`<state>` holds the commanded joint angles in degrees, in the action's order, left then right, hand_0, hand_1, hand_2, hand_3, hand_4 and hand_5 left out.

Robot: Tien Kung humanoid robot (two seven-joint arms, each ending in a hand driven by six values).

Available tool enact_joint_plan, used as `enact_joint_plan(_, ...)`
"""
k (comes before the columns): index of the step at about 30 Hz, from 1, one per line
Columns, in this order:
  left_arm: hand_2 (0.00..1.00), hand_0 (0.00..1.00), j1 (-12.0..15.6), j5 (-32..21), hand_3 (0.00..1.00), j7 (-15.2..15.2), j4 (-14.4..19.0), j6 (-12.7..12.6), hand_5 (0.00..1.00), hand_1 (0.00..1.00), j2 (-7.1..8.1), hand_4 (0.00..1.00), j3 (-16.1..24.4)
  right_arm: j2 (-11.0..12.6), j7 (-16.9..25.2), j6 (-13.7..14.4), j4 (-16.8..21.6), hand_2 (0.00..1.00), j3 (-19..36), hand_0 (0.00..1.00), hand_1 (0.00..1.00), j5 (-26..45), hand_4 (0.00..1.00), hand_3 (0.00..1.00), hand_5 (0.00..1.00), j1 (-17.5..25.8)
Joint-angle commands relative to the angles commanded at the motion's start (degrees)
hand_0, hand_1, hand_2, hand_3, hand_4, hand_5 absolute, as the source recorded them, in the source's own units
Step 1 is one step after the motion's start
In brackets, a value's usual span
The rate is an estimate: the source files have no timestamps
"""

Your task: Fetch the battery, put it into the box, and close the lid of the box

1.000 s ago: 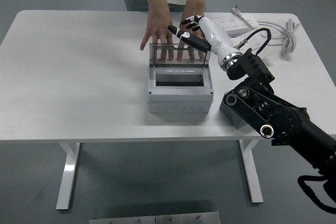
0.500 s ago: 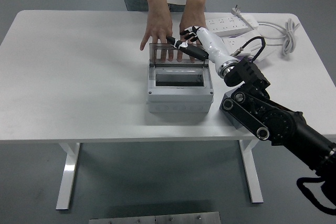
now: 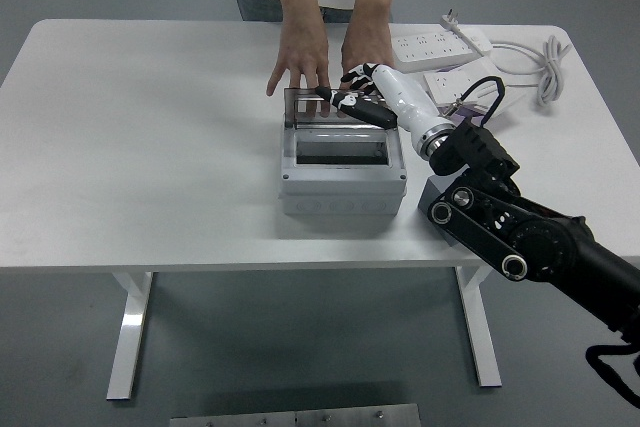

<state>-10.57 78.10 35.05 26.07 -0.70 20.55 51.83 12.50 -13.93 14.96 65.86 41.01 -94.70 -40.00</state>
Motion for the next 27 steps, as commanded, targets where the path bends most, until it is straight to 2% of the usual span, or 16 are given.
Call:
enact_joint_plan(5, 0.573, 0.632, 0.1, -0.4, 0.541, -0.1, 0.0, -0.3, 0.002, 0.698, 0.09, 0.5, -0.2, 1.0, -0.5, -0.1, 1.4, 0.609, -0.3, 0.657, 0.532, -0.1, 0.998, 0.659, 0.998, 0.5)
enact_joint_plan(6, 0.573, 0.632, 0.2, -0.4, 0.541, -0.1, 0.0, -0.3, 0.002, 0.698, 0.1, 0.5, -0.2, 1.2, -0.6, -0.1, 1.7, 0.591, -0.3, 0.617, 0.505, -0.1, 0.998, 0.646, 0.998, 0.6)
enact_joint_plan(11, 0.573, 0.632, 0.3, -0.8, 0.541, -0.3, 0.0, -0.5, 0.002, 0.698, 0.16, 0.5, -0.4, 2.0, -1.2, -0.5, 3.0, 0.591, -0.5, 0.617, 0.505, -0.6, 0.998, 0.646, 0.998, 1.0)
enact_joint_plan(12, 0.573, 0.632, 0.4, -0.8, 0.541, -0.3, 0.0, -0.5, 0.002, 0.698, 0.17, 0.5, -0.5, 2.1, -1.3, -0.5, 3.2, 0.583, -0.5, 0.573, 0.488, -0.6, 0.998, 0.641, 0.998, 1.0)
enact_joint_plan(14, 0.573, 0.632, 0.4, -0.9, 0.541, -0.3, -0.1, -0.5, 0.002, 0.698, 0.19, 0.5, -0.5, 2.3, -1.4, -0.6, 3.6, 0.583, -0.7, 0.573, 0.488, -0.7, 0.998, 0.641, 0.998, 1.2)
enact_joint_plan(23, 0.573, 0.632, 0.5, -1.1, 0.541, -0.3, 0.0, -0.6, 0.002, 0.698, 0.01, 0.5, -0.7, 2.5, -1.9, -0.9, 4.7, 0.578, -0.7, 0.567, 0.484, -1.4, 0.998, 0.638, 0.998, 2.3)
enact_joint_plan(24, 0.573, 0.632, 0.5, -1.1, 0.541, -0.4, 0.0, -0.6, 0.002, 0.698, -0.01, 0.5, -0.7, 2.4, -1.9, -1.0, 4.8, 0.575, -0.5, 0.531, 0.471, -1.6, 0.998, 0.638, 0.998, 2.5)
enact_joint_plan(27, 0.573, 0.632, 0.6, -1.2, 0.541, -0.3, 0.0, -0.5, 0.002, 0.698, -0.14, 0.5, -0.7, 2.0, -2.1, -1.3, 4.8, 0.575, 0.1, 0.531, 0.471, -2.3, 0.998, 0.638, 0.998, 3.4)
